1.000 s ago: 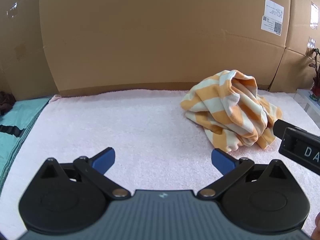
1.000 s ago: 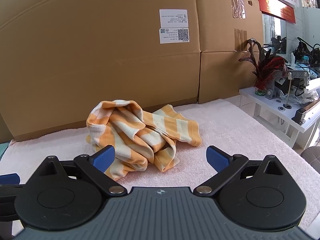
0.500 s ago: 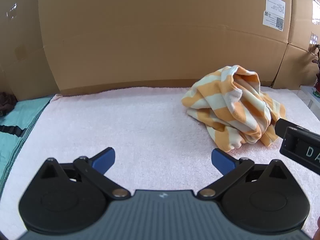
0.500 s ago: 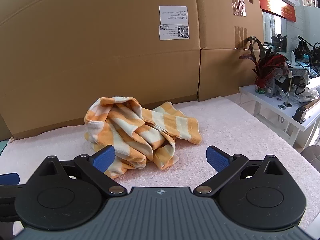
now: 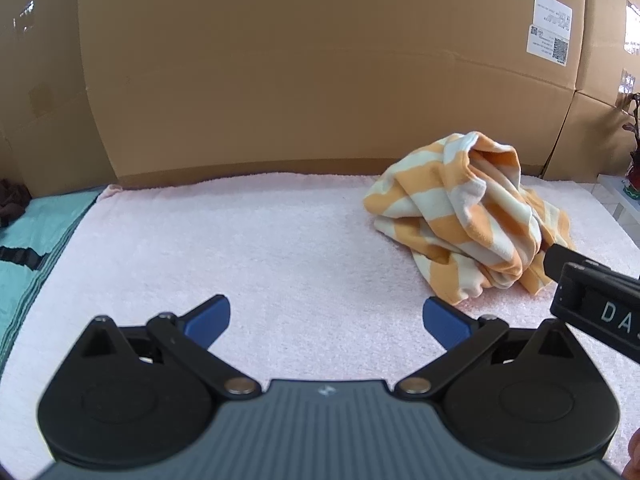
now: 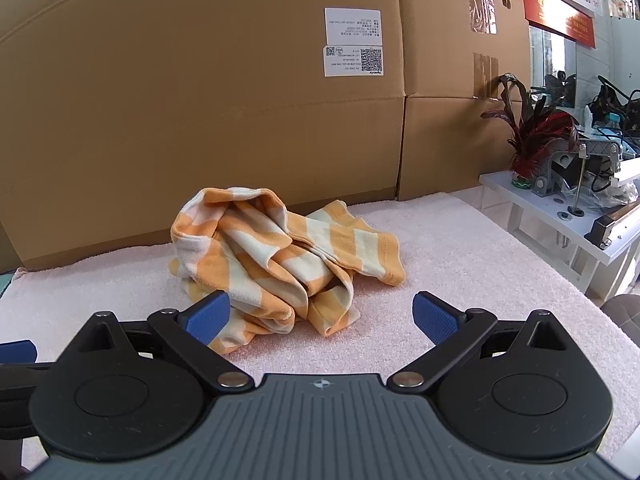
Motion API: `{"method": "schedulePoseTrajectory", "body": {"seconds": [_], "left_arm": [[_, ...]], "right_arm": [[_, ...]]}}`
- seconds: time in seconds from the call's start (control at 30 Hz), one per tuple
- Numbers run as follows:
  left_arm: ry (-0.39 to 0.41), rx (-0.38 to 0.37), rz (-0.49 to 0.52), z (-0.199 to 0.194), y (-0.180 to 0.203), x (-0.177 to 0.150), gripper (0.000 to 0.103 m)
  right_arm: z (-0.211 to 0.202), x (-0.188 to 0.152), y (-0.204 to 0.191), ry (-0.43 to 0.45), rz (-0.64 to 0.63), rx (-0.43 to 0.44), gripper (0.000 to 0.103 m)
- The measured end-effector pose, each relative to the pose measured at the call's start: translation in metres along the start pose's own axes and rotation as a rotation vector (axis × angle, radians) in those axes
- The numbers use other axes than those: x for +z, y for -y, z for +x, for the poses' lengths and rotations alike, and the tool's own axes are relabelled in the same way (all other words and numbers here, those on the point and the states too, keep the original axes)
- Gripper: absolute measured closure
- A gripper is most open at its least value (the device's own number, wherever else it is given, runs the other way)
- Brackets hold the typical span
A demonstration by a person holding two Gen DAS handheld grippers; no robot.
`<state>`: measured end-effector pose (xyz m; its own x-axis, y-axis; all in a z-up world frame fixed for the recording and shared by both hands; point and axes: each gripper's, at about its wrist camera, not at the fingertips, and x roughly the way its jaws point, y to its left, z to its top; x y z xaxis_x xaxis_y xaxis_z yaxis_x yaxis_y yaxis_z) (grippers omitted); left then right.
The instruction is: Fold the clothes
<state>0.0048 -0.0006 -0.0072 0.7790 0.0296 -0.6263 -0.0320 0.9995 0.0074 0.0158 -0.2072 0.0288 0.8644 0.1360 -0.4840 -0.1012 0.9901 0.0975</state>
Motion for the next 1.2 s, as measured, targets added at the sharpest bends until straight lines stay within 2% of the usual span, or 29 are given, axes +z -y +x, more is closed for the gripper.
{"method": "schedulePoseTrajectory", "body": {"seconds": [0.73, 1.2], "left_arm": [[-0.03, 0.037, 0.007, 0.009, 0.002, -0.002, 0.001], [-0.044, 0.031, 0.007, 0.014, 0.001, -0.002, 0.001]], "right_arm": [[0.005, -0.004, 0.0, -0.028, -0.011, 0.004, 0.003], [0.01, -0.006, -0.002, -0.036, -0.01, -0.009, 0.003]]}}
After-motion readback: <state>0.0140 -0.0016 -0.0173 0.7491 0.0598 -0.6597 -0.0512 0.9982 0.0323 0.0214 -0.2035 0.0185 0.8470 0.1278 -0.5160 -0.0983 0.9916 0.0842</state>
